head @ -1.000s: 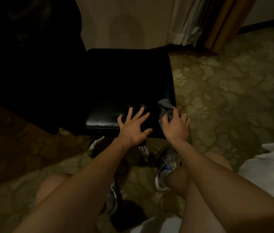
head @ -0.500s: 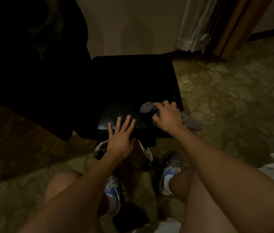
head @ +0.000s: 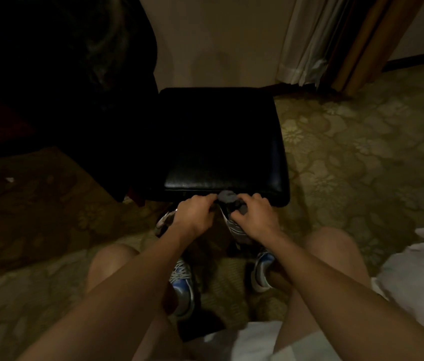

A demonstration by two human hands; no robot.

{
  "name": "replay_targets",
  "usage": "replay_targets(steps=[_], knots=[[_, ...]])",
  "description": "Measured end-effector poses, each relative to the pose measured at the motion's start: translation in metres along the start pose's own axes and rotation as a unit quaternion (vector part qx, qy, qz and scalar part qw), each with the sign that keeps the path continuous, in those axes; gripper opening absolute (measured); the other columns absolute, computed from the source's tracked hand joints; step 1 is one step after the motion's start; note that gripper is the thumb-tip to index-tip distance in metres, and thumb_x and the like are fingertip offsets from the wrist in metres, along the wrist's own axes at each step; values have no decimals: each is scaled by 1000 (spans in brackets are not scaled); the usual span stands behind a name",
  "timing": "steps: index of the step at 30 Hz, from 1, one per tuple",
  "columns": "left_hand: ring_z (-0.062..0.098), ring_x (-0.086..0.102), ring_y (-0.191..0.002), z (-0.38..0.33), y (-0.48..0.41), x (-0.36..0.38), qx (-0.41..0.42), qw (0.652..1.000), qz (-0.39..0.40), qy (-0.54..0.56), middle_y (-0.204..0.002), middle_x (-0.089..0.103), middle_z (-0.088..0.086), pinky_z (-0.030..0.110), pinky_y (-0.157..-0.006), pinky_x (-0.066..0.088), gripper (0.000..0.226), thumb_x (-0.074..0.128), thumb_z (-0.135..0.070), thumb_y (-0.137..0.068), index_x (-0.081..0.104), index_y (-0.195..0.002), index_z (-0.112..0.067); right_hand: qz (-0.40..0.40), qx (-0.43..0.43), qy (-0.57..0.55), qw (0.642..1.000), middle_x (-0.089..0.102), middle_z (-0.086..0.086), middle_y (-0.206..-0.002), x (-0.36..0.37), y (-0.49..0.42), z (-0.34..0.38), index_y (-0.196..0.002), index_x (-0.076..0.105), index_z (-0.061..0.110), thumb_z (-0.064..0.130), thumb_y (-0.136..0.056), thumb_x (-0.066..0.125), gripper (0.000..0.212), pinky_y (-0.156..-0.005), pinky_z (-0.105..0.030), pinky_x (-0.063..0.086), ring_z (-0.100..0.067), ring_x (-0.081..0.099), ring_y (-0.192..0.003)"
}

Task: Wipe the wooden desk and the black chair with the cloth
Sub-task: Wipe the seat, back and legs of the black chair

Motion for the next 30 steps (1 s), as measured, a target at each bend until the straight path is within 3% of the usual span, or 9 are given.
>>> replay_targets(steps=[4, 8, 10, 12, 14, 17, 20, 24, 30], knots=[[20, 66, -102, 9, 16, -5, -44, 995, -53, 70, -109, 70, -2, 39, -86, 55, 41, 62, -25, -96, 52, -136, -27, -37, 71, -146, 986, 49, -10, -122, 7, 12, -16, -135, 52, 25, 35, -92, 62, 46, -97, -39, 45, -31, 49, -118], [20, 67, -95, 17, 17, -9, -54, 992, -83, 73, -101, 72, -1, 42, -88, 52, 33, 51, -42, -102, 56, -130, -25, -143, 154, -289, 934, 44, -13, -131, 1, 18, -22, -138, 49, 20, 26, -97, 59, 43, -97, -35, 42, -32, 48, -122], [22, 64, -104, 22, 12, -11, -26, 993, -102, 60, -111, 70, 3, 41, -97, 47, 37, 49, -42, -102, 57, -132, -21, -199, 194, -333, 901, 41, -14, -136, -2, 19, -26, -140, 46, 19, 22, -98, 58, 44, -95, -33, 41, -33, 48, -123], [25, 52, -124, 34, 2, -14, -9, 993, -105, 48, -134, 56, 7, 41, -109, 39, 41, 51, -38, -102, 52, -138, -19, -244, 210, -354, 878, 38, -16, -140, -4, 18, -31, -141, 44, 18, 16, -98, 58, 46, -94, -28, 40, -33, 47, -125], [29, 31, -142, 50, -10, -13, -16, 997, -75, 28, -154, 35, 8, 43, -120, 23, 51, 53, -36, -100, 40, -148, -23, -274, 225, -360, 863, 36, -19, -141, -5, 14, -38, -141, 44, 16, 7, -97, 57, 47, -94, -25, 37, -36, 45, -127], [31, 0, -153, 74, -22, -3, -51, 999, -6, 8, -167, 5, 7, 52, -123, 0, 67, 54, -34, -98, 21, -157, -33, -295, 257, -358, 848, 34, -20, -142, -2, 7, -48, -141, 44, 13, 0, -95, 55, 49, -92, -24, 33, -38, 41, -129], [27, -13, -153, 78, -23, 6, -62, 997, 37, -2, -168, -6, 4, 54, -121, -8, 78, 55, -29, -96, 9, -158, -38, -300, 255, -358, 846, 31, -19, -141, 3, 1, -46, -141, 43, 14, -1, -94, 56, 51, -94, -22, 35, -36, 42, -127], [27, -15, -153, 68, -20, 2, -64, 996, 57, -16, -167, -9, 6, 51, -122, -8, 87, 56, -25, -91, 4, -159, -37, -288, 236, -369, 852, 27, -18, -142, 16, 2, -26, -140, 42, 16, -2, -92, 57, 53, -95, -23, 39, -34, 46, -123], [28, -13, -153, 55, -19, 3, -75, 995, 69, -18, -168, -7, 6, 50, -123, -6, 90, 55, -24, -86, 3, -159, -36, -223, 184, -336, 896, 27, -14, -139, 48, -3, 33, -133, 41, 23, 1, -88, 63, 54, -93, -31, 44, -34, 41, -127]])
Point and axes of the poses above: each hand's wrist, its own y-axis away from the middle knuckle, its own x-axis out of the palm, z = x × y, the point moved 5 cm from there along -y, towards the middle knuckle
